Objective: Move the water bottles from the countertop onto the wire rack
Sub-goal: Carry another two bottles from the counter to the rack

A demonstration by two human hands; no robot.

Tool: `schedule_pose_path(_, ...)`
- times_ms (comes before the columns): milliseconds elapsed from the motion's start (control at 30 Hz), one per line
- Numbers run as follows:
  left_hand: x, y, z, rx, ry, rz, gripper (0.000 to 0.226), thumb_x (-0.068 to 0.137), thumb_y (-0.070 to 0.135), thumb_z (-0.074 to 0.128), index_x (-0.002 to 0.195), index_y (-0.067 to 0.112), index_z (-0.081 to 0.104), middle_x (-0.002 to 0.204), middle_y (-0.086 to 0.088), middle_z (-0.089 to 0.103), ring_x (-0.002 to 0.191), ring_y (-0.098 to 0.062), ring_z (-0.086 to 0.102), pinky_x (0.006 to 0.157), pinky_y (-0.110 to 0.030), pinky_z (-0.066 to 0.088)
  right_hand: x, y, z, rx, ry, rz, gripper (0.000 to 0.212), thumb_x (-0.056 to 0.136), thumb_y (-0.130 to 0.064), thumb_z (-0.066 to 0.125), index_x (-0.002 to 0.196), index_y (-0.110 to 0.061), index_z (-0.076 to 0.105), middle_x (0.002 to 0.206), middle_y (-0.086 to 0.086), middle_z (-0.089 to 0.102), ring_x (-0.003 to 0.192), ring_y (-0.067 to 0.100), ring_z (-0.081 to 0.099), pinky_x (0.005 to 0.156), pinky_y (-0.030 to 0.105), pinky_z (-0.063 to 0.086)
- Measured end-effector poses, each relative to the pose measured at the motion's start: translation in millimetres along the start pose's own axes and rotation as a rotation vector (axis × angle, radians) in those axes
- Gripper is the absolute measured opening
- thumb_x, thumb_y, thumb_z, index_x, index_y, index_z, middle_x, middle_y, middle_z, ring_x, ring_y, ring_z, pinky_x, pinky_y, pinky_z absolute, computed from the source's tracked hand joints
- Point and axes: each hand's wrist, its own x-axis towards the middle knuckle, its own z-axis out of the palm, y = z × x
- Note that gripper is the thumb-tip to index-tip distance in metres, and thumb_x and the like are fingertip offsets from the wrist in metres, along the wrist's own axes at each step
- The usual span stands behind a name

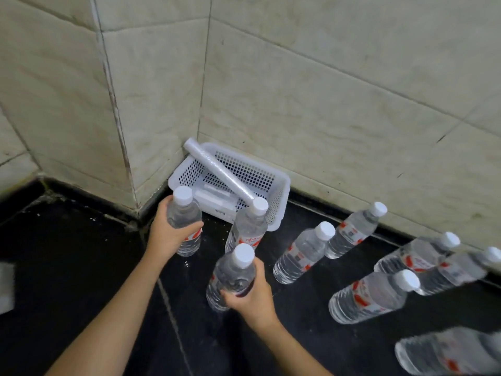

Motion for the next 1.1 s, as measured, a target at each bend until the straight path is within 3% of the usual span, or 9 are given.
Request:
schedule_pose_path(167, -23.8, 1.8, -11.0, 0.047, 0.109, 0.042, 0.074, 0.056, 0.009, 0.084, 0.121, 0.018, 0.051, 0.109, 0.004, 0.056, 0.101, -0.015, 0.053, 0.086, -0.030, 0.041, -3.9, -4.2, 2.5, -0.013, 0.003, 0.015, 0.068, 0.050, -0.036, 0.076, 0.101, -0.059, 0.037, 0.094, -0.028, 0.061, 0.089, -0.016, 0.056, 0.074, 0.001, 0.040)
schedule_pose_path(333, -78.5, 7.0, -24.6, 0.052, 0.283, 0.040, 0.071, 0.055, 0.011, 0.085, 0.117, 0.018, 0.051, 0.110, -0.004, 0.058, 0.103, -0.026, 0.057, 0.089, -0.040, 0.046, -9.6, -4.1, -9.5, -0.065, -0.062, -0.025, 0.069, 0.049, -0.043, 0.073, 0.095, -0.070, 0.029, 0.092, -0.029, 0.058, 0.091, -0.002, 0.057, 0.080, 0.012, 0.041)
schedule_pose_path(433, -115.1, 11.5, -29.6, 0.142, 0.237, 0.069, 0.073, 0.052, 0.011, 0.086, 0.116, 0.022, 0.051, 0.110, -0.004, 0.056, 0.106, -0.028, 0.054, 0.091, -0.046, 0.046, -18.6, 1.6, -23.9, -0.056, -0.102, -0.054, 0.070, 0.051, -0.039, 0.077, 0.100, -0.060, 0.033, 0.093, -0.023, 0.059, 0.097, 0.005, 0.059, 0.089, 0.024, 0.046)
schedule_pose_path(600, -163.8, 26.2, -28.2, 0.064, 0.279, 0.042, 0.071, 0.056, 0.009, 0.084, 0.117, 0.020, 0.051, 0.110, -0.003, 0.057, 0.103, -0.027, 0.058, 0.087, -0.042, 0.048, -50.1, 27.3, -57.6, 0.074, 0.003, -0.017, 0.070, 0.055, -0.023, 0.084, 0.114, -0.028, 0.047, 0.096, -0.018, 0.060, 0.101, 0.011, 0.060, 0.088, 0.025, 0.045)
schedule_pose_path(733, -193.9, 33.2, -11.1, 0.112, 0.171, 0.063, 0.070, 0.055, 0.006, 0.084, 0.115, 0.019, 0.051, 0.114, -0.012, 0.057, 0.104, -0.027, 0.056, 0.090, -0.045, 0.047, -76.5, 37.0, -90.5, 0.066, 0.063, -0.015, 0.059, 0.054, -0.024, 0.082, 0.098, -0.043, 0.048, 0.097, -0.014, 0.064, 0.095, 0.011, 0.062, 0.088, 0.034, 0.049)
schedule_pose_path(833, -207.2, 34.9, 5.3, 0.091, 0.079, 0.070, 0.070, 0.053, 0.006, 0.085, 0.110, 0.027, 0.050, 0.110, -0.004, 0.057, 0.100, -0.024, 0.056, 0.087, -0.040, 0.047, -98.2, 44.4, -121.3, 0.017, 0.071, -0.015, 0.058, 0.050, -0.030, 0.079, 0.094, -0.050, 0.047, 0.096, -0.017, 0.065, 0.093, 0.007, 0.062, 0.086, 0.033, 0.050)
schedule_pose_path(1100, -245.6, 38.1, 77.7, 0.023, -0.174, 0.039, 0.070, 0.053, -0.001, 0.083, 0.108, 0.026, 0.049, 0.106, -0.002, 0.058, 0.098, -0.022, 0.057, 0.085, -0.037, 0.044, -174.0, 79.3, -209.5, 0.110, 0.274, 0.039, 0.063, 0.055, -0.008, 0.085, 0.104, -0.030, 0.052, 0.106, -0.002, 0.065, 0.101, 0.016, 0.062, 0.092, 0.037, 0.049)
